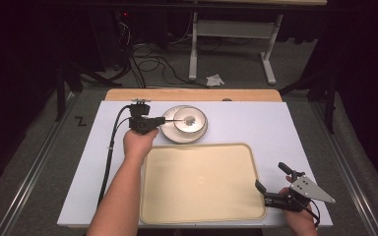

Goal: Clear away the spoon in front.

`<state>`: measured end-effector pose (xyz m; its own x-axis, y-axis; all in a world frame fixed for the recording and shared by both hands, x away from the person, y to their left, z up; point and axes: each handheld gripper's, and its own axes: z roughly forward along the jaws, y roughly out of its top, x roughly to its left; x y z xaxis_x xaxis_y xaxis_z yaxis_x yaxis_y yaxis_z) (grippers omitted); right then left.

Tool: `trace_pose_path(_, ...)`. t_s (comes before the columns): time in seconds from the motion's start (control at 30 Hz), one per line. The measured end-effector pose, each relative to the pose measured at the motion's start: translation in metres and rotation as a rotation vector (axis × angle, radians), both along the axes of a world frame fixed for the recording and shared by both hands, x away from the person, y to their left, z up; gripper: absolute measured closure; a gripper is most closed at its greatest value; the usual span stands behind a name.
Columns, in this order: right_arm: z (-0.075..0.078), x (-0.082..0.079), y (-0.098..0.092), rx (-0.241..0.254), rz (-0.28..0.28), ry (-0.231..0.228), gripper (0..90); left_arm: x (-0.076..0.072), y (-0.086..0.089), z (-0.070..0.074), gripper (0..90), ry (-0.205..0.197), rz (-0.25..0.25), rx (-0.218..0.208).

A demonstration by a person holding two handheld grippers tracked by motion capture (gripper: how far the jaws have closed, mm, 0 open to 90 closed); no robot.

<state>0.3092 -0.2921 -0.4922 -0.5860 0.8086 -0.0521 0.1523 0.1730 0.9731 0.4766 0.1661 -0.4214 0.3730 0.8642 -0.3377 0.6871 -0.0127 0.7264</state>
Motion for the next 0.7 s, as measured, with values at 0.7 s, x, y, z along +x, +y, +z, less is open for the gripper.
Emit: trace_pose_path(0.7,0.000,0.000,0.003,-0.016,0.001,-0.015,0.4,-0.049,-0.002,0.022,89.6,-0.273,0.003,0.082)
